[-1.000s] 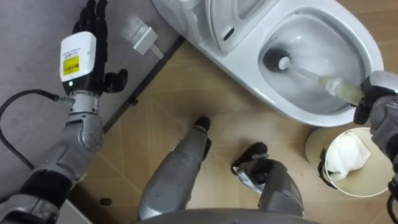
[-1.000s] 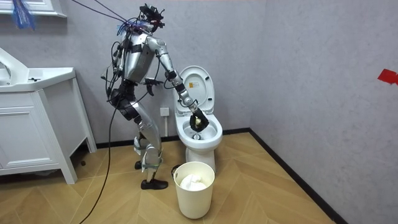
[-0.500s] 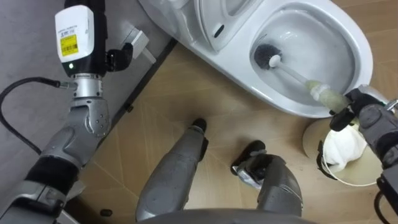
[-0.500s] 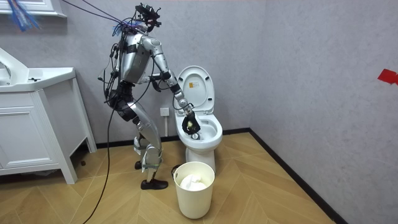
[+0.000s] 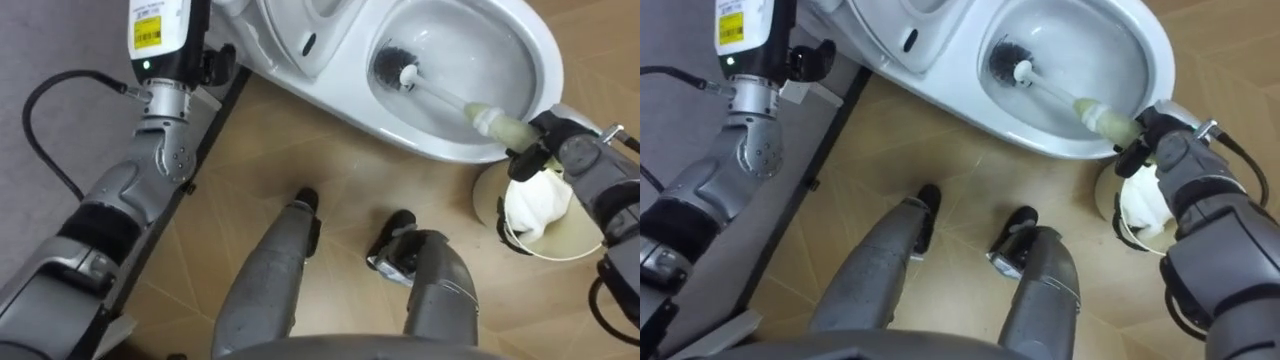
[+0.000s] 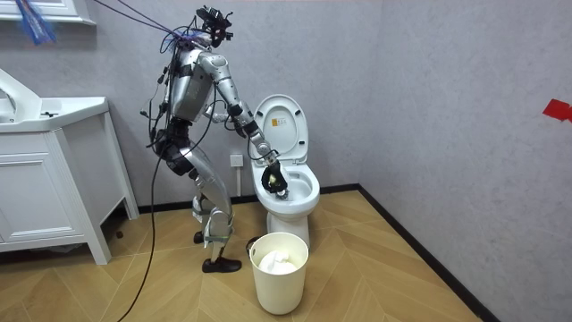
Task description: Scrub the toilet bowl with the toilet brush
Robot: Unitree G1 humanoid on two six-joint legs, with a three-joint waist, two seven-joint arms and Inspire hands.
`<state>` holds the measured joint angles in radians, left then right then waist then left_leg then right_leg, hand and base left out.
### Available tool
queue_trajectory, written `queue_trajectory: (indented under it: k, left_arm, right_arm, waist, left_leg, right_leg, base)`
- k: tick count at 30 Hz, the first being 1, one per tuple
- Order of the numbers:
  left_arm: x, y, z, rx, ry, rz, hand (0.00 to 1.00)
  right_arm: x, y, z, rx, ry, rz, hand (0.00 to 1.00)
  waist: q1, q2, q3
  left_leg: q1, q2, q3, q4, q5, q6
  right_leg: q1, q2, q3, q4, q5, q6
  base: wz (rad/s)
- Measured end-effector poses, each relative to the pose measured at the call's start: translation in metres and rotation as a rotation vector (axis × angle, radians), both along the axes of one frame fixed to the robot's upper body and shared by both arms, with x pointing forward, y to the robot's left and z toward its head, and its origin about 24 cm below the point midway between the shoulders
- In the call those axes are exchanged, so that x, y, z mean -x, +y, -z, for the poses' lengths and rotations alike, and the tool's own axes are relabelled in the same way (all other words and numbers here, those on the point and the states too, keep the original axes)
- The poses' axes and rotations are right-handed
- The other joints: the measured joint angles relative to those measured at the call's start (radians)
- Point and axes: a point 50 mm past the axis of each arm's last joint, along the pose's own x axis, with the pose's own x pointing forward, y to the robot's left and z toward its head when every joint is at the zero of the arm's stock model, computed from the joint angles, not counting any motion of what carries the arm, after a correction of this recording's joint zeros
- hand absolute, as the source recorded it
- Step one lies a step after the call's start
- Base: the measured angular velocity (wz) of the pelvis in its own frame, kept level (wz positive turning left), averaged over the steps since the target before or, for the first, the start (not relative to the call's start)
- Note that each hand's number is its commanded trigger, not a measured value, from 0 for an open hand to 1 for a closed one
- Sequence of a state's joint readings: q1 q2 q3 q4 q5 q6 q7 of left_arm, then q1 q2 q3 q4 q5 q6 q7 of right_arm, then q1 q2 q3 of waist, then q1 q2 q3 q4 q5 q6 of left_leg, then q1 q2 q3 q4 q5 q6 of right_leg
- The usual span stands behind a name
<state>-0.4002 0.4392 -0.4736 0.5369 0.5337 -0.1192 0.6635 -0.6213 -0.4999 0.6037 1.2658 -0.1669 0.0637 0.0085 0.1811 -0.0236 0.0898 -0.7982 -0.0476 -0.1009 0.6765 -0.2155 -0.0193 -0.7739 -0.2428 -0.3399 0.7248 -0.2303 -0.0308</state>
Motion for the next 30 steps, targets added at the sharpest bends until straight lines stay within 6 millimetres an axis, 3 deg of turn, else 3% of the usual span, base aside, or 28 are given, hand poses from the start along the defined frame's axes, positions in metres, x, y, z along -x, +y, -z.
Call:
queue_trajectory:
  k: [4,11,16,21,25,30]
  left_arm:
    - [-0.004,0.003,-0.002,0.005,0.014,-0.006,0.0]
    - [-0.011,0.006,-0.006,-0.003,0.047,-0.007,0.0]
    - [-0.02,0.008,-0.011,-0.028,0.071,-0.019,0.0]
    - [-0.026,0.013,-0.009,-0.055,0.119,-0.031,0.0]
    - [-0.03,0.02,-0.014,-0.068,0.132,-0.04,0.0]
    - [-0.03,0.029,-0.017,-0.09,0.155,-0.032,0.0]
  right_arm:
    - [-0.007,-0.002,-0.01,0.033,-0.01,-0.019,1.0]
    - [-0.011,-0.002,-0.014,0.038,-0.013,-0.028,1.0]
    - [-0.023,0.001,-0.026,0.139,-0.025,-0.103,1.0]
    - [-0.037,0.016,-0.04,0.326,-0.045,-0.273,1.0]
    - [-0.049,0.04,-0.051,0.525,-0.092,-0.481,1.0]
    - [-0.049,0.056,-0.055,0.638,-0.139,-0.618,1.0]
  waist:
    - [-0.003,0.018,0.0095]
    - [-0.009,0.02,0.0087]
    - [-0.012,0.019,0.0091]
    - [-0.017,0.008,0.0097]
    - [-0.016,0.005,0.0104]
    - [-0.022,0.005,0.008]
  left_leg:
    - [-0.003,0.001,0.013,-0.005,0.004,0.003]
    - [-0.001,0.003,0.013,-0.019,0.017,-0.003]
    - [-0.003,0.001,0.014,-0.031,0.032,-0.006]
    - [0.027,0.005,0.021,-0.061,0.049,-0.011]
    - [0.035,0.026,0.018,-0.084,0.066,-0.022]
    - [0.047,0.037,0.006,-0.108,0.082,-0.03]
  right_leg:
    - [-0.012,-0.001,0.013,0.005,0.001,-0.001]
    - [-0.016,-0.001,0.01,0.005,0.005,-0.008]
    - [-0.023,-0.002,0.014,0.003,0.013,-0.013]
    - [-0.002,0.004,0.017,-0.017,0.028,-0.019]
    - [0.015,0.035,0.012,-0.069,0.055,-0.018]
    - [0.039,0.05,-0.011,-0.107,0.071,-0.024]
  base:
    - [-0.01]
    - [0.0]
    - [0.0]
    - [-0.03]
    - [-0.13]
    - [0.02]
